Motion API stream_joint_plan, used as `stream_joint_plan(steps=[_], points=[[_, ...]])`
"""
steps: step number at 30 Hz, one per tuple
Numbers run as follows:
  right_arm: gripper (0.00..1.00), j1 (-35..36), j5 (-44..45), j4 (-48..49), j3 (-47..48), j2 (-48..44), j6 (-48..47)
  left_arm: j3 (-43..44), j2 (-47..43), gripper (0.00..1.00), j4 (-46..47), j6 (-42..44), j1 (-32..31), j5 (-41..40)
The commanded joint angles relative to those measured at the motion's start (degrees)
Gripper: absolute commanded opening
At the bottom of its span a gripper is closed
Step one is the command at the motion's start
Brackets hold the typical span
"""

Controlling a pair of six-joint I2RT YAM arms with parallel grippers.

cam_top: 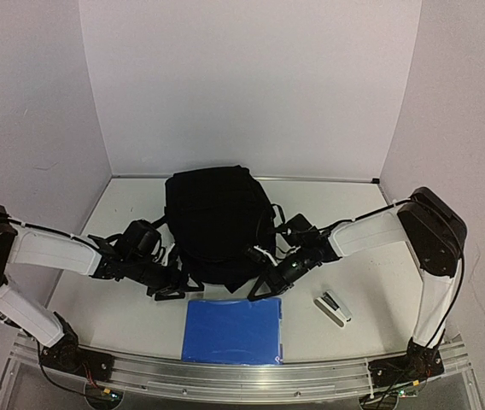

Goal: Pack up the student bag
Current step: Pick up the files from the center of the board.

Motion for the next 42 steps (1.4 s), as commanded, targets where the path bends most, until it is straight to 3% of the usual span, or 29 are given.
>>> stream_joint_plan(steps=[1, 14, 21, 29, 38, 40, 42], points=[[0.00, 3.47, -8.77, -10.95, -1.83, -3.29, -0.84, -2.60, -7.09, 0.81, 1.56, -0.09, -0.14, -0.80], [0.00, 3.50, -9.58, -10.71, 2.72, -16.10, 2.31, 2.20, -26.35, 0.99, -6.47, 7.06, 0.13, 0.30], [0.00, 3.35, -4.05, -10.51, 6.61, -20.25, 6.03, 4.74, -32.40, 1.00, -12.78, 11.96, 0.45, 3.30], [0.00, 1.37, -1.20, -10.00, 8.85, -23.79, 8.11, 5.27, -31.47, 1.00, -12.70, 13.83, 0.45, 4.34], [0.00, 0.40, -3.26, -8.00, 9.44, -25.05, 8.98, 5.49, -24.40, 1.00, -5.80, 13.04, 0.45, 14.00], [0.00, 0.25, -3.63, -7.45, 9.42, -25.36, 9.35, 5.30, -23.61, 0.97, -4.15, 12.62, 0.45, 15.23], [0.00, 0.03, -3.95, -6.89, 9.34, -25.65, 9.60, 5.07, -22.84, 0.87, -3.13, 12.14, 0.45, 15.78]])
